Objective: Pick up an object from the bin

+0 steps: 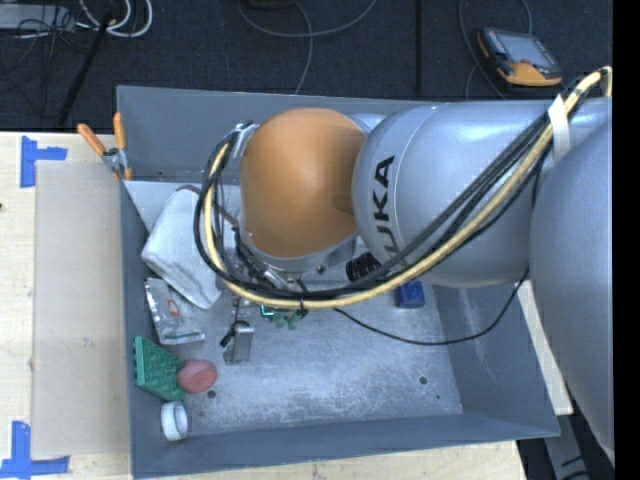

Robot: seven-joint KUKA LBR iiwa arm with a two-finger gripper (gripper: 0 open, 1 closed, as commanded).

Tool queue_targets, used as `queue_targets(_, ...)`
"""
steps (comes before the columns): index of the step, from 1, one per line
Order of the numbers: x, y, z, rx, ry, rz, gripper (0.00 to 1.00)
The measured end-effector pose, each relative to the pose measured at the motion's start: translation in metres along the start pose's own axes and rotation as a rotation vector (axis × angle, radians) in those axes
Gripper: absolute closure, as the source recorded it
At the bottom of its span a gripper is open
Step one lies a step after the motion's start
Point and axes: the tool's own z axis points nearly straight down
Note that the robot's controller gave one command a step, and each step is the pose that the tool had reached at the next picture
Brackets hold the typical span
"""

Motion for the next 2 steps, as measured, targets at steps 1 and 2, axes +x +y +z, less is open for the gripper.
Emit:
queue_targets(1, 0.0126, 0.0157, 0.1274, 0.001, -0.002, -0.271, 0.0)
queue_targets(2, 0.0093, 0.0147, 0.1232, 0.001, -0.01, -0.265, 1.0)
